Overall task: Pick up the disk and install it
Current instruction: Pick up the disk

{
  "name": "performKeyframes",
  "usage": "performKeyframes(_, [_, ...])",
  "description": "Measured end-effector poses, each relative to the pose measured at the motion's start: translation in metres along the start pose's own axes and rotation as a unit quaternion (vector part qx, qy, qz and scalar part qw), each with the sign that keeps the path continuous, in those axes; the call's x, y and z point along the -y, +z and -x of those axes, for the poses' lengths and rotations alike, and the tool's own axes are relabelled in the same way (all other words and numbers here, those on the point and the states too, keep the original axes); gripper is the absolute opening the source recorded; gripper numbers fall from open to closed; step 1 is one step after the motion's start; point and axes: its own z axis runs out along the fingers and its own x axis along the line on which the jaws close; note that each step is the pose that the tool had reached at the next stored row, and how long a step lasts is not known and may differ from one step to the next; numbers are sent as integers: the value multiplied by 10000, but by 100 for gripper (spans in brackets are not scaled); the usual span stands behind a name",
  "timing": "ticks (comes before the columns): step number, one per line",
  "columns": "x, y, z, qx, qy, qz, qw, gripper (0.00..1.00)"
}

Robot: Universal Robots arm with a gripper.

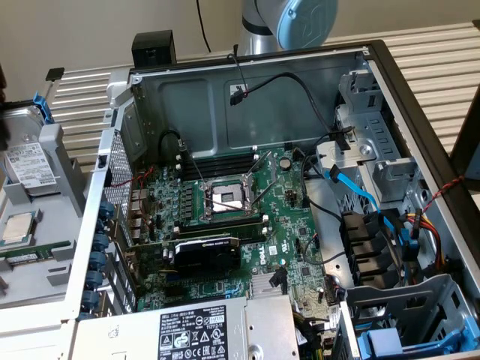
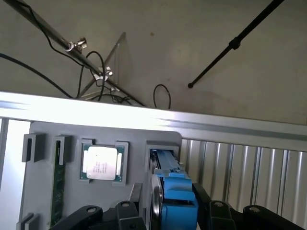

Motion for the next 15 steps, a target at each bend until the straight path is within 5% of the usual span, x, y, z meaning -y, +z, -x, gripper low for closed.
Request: performKeyframes(15, [-18, 24, 17, -1, 16, -15, 10000, 53])
